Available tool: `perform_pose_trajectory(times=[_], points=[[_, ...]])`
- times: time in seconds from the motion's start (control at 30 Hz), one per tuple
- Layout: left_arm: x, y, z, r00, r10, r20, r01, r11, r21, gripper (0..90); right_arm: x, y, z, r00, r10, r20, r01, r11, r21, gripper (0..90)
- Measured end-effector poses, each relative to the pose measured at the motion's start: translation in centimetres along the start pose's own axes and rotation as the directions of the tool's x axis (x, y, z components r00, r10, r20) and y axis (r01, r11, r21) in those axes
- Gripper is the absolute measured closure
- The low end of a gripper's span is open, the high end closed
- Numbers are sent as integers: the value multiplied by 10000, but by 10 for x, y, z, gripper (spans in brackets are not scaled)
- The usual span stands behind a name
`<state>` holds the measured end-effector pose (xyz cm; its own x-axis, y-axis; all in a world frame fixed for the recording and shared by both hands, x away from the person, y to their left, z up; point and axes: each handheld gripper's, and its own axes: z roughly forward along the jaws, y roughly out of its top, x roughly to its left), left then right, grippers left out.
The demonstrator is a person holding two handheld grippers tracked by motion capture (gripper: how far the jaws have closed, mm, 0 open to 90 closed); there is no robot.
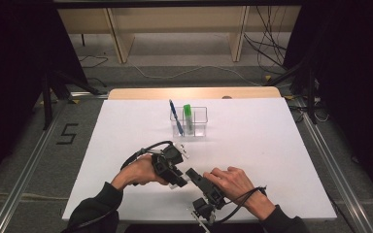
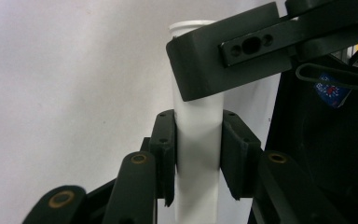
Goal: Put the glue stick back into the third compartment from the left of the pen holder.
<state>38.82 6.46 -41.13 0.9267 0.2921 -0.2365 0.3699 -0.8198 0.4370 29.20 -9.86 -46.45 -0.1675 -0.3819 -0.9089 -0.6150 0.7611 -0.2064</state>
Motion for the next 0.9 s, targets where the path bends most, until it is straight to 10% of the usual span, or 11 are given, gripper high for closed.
perform_pose_trajectory(times=[0.37,0.6,0.77,0.9], points=[[-1,0,0,9999,111,-35,-111,9999,-8,697,-1,0,0,9998,155,-126,-156,9999,-40,659],[2,-2,-6,9998,-112,-146,106,9992,-394,698,-5,-6,-3,9963,855,66,-856,9962,131,470],[6,-5,-11,9990,-327,-292,310,9978,-584,698,-10,-13,-6,9858,1628,403,-1640,9861,279,410],[11,-7,-15,9965,-676,-490,623,9928,-1020,698,-15,-23,-8,9578,2810,608,-2836,9581,408,384]])
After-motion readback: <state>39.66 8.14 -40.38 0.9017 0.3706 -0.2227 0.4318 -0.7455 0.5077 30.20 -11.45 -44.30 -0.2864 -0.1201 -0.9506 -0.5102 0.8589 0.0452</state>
